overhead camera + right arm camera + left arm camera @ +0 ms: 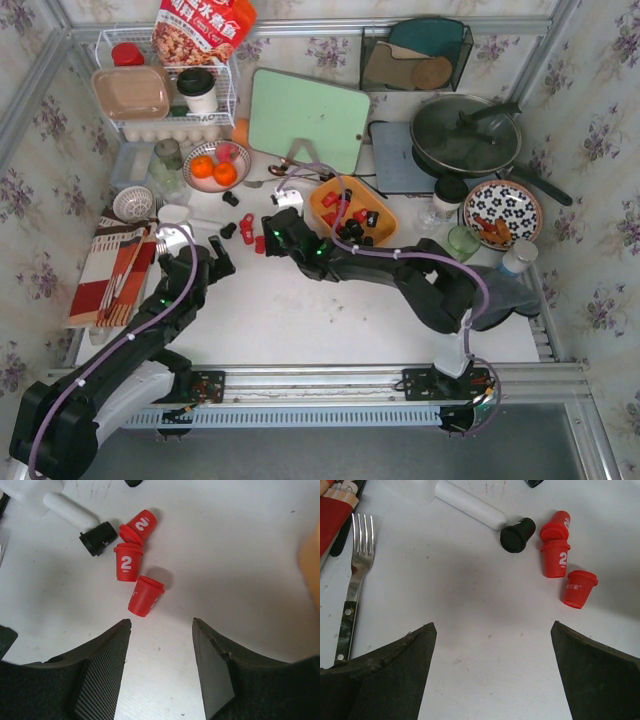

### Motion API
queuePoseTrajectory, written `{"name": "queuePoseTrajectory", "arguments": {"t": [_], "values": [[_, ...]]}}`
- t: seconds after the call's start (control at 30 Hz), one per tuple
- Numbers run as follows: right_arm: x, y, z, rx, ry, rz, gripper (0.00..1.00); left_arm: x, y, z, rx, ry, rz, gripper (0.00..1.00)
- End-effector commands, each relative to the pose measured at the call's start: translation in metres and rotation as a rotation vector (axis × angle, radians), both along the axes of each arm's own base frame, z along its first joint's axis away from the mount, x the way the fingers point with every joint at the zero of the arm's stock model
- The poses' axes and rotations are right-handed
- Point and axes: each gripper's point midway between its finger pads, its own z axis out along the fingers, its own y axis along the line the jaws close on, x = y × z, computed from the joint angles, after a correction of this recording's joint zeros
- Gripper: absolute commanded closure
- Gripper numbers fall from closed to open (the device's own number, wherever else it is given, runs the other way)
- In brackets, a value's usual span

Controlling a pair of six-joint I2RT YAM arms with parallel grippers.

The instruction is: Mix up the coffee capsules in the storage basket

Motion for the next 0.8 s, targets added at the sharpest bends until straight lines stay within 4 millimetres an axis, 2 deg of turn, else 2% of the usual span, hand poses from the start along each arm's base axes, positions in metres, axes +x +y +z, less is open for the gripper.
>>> {"name": "queuePoseTrajectory", "arguments": {"t": [0.0,0.13,0.47,0.6,0.77], "values": [[0.0,0.016,-0.017,0.049,0.091,-0.036,0.41,0.003,-0.005,0.007,-0.058,-0.026,0.007,0.01],[0.004,0.027,-0.034,0.088,0.15,-0.078,0.46,0.002,-0.007,0.008,-0.068,-0.026,0.001,0.01],[0.017,0.044,-0.068,0.082,0.184,-0.124,0.46,-0.001,-0.007,0.013,-0.079,-0.033,-0.003,0.01],[0.021,0.045,-0.08,0.041,0.188,-0.13,0.47,-0.001,-0.008,0.014,-0.081,-0.03,-0.006,0.01],[0.021,0.041,-0.086,0.014,0.183,-0.135,0.55,-0.001,-0.008,0.014,-0.081,-0.022,-0.009,0.01]]}}
